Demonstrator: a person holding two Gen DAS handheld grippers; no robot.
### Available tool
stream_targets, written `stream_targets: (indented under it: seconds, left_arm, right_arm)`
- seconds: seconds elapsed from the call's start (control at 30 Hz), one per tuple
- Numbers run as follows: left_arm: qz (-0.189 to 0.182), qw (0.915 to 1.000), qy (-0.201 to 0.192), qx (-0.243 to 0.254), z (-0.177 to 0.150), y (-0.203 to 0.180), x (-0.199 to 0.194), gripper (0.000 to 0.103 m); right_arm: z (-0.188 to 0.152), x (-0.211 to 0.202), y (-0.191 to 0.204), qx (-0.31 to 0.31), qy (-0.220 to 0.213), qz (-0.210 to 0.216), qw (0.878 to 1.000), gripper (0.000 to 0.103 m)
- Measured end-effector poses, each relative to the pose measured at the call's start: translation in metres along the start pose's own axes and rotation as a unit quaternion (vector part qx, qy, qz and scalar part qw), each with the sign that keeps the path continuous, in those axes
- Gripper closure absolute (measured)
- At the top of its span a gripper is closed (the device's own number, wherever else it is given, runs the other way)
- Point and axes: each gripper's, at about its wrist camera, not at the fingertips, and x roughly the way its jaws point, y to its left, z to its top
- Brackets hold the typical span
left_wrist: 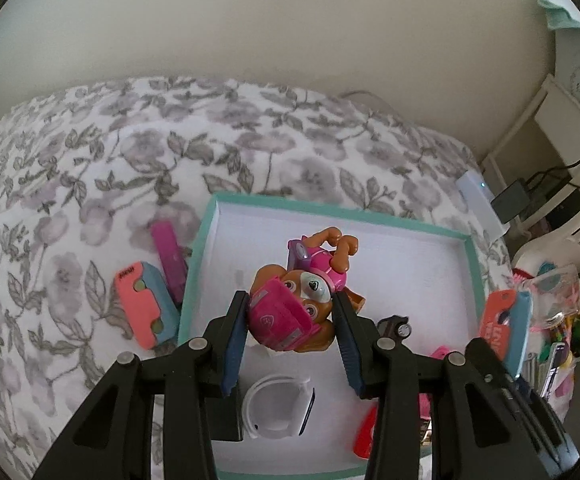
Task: Organize rigid objects
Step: 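Lift the toy figure and toy knife and carry both over the tray, then lower the toy figure and toy knife into the tray and open both grippers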
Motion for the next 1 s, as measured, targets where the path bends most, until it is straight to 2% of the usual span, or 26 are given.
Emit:
stream_targets:
  seconds: [0.33, 0.57, 1.0]
  left_arm:
    - [-0.006, 0.9998, 0.018, 0.003, -0.009, 0.0, 0.015, 0.059]
    - [-0.012, 0.9994, 0.031, -0.005, -0.013, 0.003, 0.023, 0.059]
    - [-0.025, 0.9988, 0.038, -0.014, -0.012, 0.007, 0.02, 0.059]
  right_arm:
    - [-0.008, 0.02, 0.006, -0.013, 0.029, -0.004, 0.999, 0.079]
    - [-0.008, 0.022, 0.01, -0.031, 0.025, -0.018, 0.999, 0.079]
    - [-0.007, 0.019, 0.014, -0.035, 0.028, -0.015, 0.999, 0.079]
